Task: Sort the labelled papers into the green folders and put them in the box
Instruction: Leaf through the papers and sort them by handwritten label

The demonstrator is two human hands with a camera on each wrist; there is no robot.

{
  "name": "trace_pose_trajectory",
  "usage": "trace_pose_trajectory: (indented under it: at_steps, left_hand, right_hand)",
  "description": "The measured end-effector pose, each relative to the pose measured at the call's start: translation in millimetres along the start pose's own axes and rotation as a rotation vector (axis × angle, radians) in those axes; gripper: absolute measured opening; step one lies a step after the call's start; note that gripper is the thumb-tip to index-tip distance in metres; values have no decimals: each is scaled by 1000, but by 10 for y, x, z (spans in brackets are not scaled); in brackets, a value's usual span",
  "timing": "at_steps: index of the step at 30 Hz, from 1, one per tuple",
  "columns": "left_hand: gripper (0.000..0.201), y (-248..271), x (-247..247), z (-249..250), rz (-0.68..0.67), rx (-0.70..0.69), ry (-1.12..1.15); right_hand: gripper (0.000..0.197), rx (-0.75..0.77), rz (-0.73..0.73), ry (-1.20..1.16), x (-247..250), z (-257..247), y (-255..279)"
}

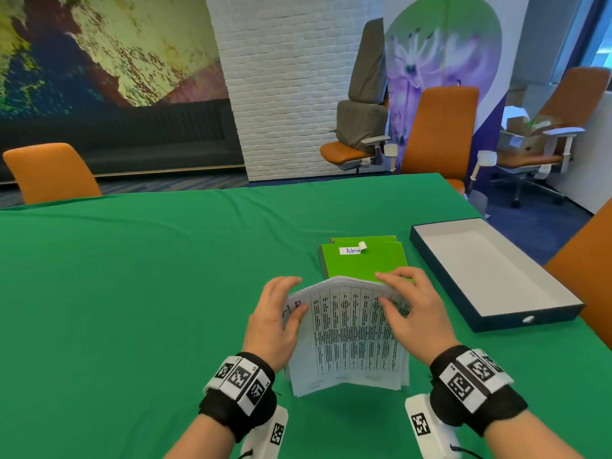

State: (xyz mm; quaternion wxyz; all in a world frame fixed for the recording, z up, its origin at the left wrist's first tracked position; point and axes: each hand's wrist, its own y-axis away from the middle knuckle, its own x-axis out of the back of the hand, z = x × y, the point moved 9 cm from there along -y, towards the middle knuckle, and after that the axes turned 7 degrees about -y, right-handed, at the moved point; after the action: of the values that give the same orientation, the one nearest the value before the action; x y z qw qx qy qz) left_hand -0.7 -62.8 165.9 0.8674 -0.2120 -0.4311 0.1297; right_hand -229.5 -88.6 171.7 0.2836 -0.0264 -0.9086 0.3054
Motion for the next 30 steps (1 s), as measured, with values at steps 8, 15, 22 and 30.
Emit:
trace_pose_trajectory:
  at_steps: [8,15,22,30]
  left_hand:
    - [29,98,-48,-329,57,293,437]
    - [40,77,101,-144,249,272,556]
    - [64,179,-72,-225,204,385,484]
    - [70,236,-198,-373,132,520,626]
  right_hand:
    - [35,-575,-32,-517,-203,488,334]
    - [31,-445,46,-530,-160,184,347]
    - [44,-474,178,-535,-52,257,403]
    - [62,-527,72,-575,-142,313,459]
